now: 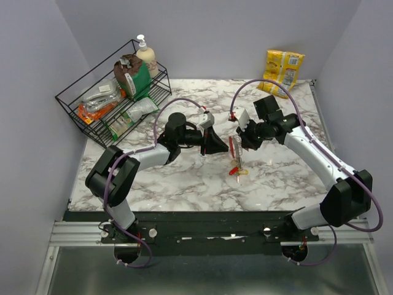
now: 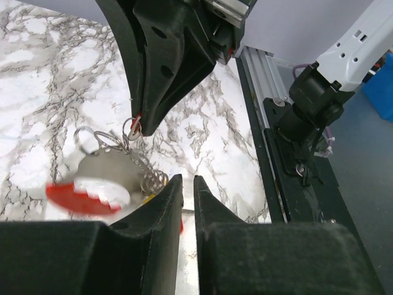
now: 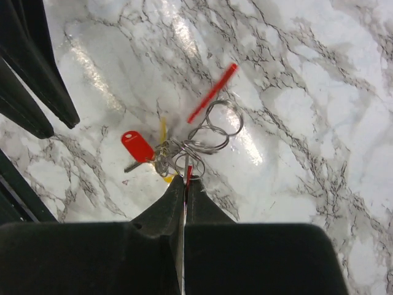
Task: Remove the keys from the keyring
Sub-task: Remove the key from the keyring.
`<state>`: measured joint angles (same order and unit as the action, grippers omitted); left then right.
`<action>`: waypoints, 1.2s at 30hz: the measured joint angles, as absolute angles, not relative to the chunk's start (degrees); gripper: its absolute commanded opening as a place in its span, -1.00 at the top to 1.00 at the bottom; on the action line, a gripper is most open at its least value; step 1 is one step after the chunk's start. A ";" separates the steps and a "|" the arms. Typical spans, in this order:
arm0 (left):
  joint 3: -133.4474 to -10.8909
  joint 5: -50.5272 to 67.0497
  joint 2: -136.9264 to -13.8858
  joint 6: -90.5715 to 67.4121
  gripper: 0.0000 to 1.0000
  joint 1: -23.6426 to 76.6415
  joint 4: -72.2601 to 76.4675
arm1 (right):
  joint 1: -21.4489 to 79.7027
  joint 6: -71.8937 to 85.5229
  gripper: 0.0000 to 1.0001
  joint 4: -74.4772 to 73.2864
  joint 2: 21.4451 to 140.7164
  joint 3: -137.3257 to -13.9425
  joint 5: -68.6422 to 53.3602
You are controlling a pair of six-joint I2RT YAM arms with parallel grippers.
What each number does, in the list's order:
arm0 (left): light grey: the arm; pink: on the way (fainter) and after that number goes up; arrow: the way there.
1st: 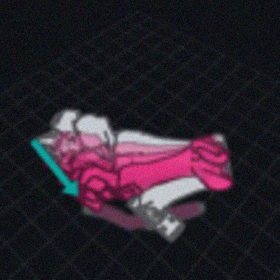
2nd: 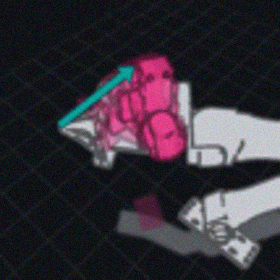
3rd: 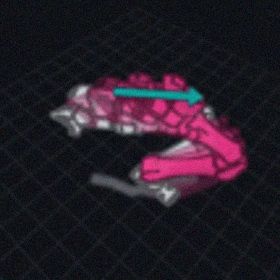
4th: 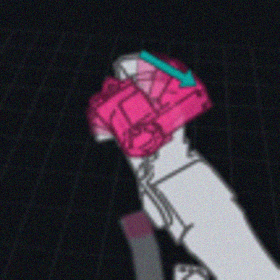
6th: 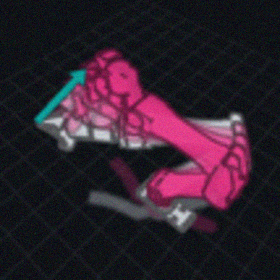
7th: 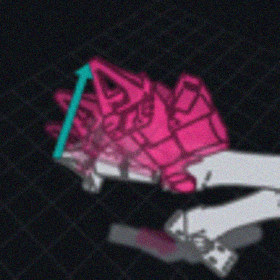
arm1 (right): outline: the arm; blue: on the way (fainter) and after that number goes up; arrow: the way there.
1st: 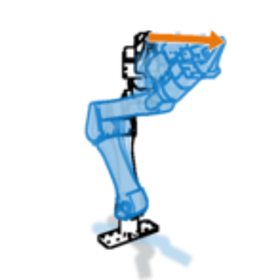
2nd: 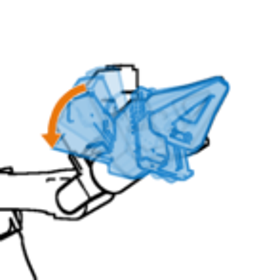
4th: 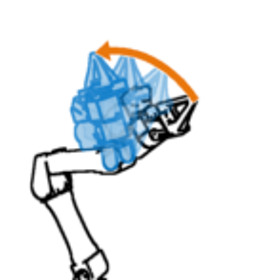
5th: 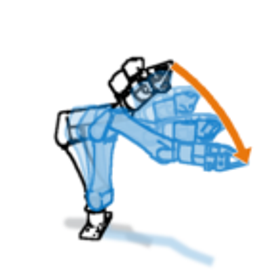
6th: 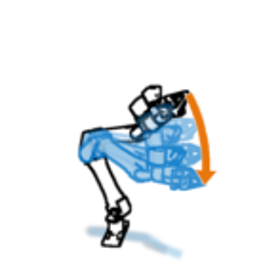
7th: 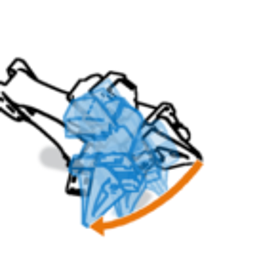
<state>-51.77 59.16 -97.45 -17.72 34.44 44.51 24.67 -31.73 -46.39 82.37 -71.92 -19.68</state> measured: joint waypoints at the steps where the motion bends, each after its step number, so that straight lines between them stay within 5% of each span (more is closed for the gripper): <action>1: -51.83 59.40 -97.38 -17.54 0.52 34.33 44.18 | 24.62 -31.77 0.88 -46.46 82.30 -71.94 -19.27; 36: -62.08 52.64 -98.85 -3.18 0.49 38.02 20.71 | 24.56 -33.56 0.88 -50.09 81.65 -74.19 -26.24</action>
